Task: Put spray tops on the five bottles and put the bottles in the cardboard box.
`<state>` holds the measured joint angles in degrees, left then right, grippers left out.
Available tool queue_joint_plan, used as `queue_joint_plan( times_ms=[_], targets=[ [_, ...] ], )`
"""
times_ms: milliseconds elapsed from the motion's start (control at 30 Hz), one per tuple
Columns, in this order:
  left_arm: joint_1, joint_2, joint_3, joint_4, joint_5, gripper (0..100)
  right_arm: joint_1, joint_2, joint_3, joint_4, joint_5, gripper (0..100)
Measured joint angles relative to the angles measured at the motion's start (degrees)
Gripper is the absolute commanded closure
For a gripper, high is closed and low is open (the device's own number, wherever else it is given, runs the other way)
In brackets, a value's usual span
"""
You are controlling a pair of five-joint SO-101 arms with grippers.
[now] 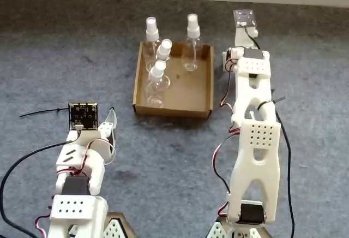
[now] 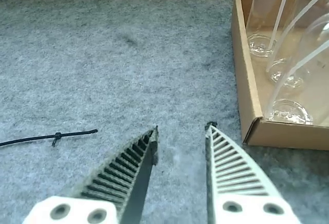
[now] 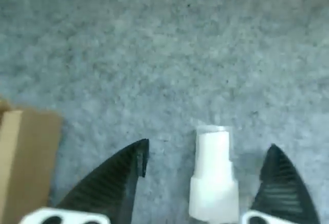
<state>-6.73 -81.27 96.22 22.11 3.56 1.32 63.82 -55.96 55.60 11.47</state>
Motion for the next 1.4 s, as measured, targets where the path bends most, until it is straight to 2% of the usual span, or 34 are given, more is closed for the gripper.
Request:
queue_joint_plan(
  times_ms=[33,267,500,667,800,933,1033,1200,1300,1400],
  targets=[
    [0.0,0.0,0.0,0.0,0.0,85,0.3,0.7,-1.8,1.5,-0.1,99.5],
    [0.0,0.0,0.0,0.0,0.0,85,4.9,2.7,-14.2,16.5,-0.1,99.5],
    [0.0,0.0,0.0,0.0,0.0,85,6.7,2.5,-35.9,41.2,1.6,99.5],
    [0.0,0.0,0.0,0.0,0.0,85,7.0,-7.3,-35.4,44.5,1.9,99.5],
    [-0.5,0.0,0.0,0.0,0.0,85,7.0,-24.1,-17.8,44.5,1.6,99.5],
    [-0.5,0.0,0.0,0.0,0.0,85,1.8,-46.1,10.2,44.5,5.5,99.5],
    [-0.5,0.0,0.0,0.0,0.0,85,-5.9,-64.8,32.0,44.1,8.4,99.5],
    [-0.5,0.0,0.0,0.0,0.0,85,-23.9,-90.7,63.8,38.1,8.9,99.5],
    [-0.5,0.0,0.0,0.0,0.0,85,-33.6,-94.5,79.3,32.5,5.3,99.5],
    [-0.5,0.0,0.0,0.0,0.0,85,-40.4,-93.5,88.6,26.2,3.0,99.5]
  ],
)
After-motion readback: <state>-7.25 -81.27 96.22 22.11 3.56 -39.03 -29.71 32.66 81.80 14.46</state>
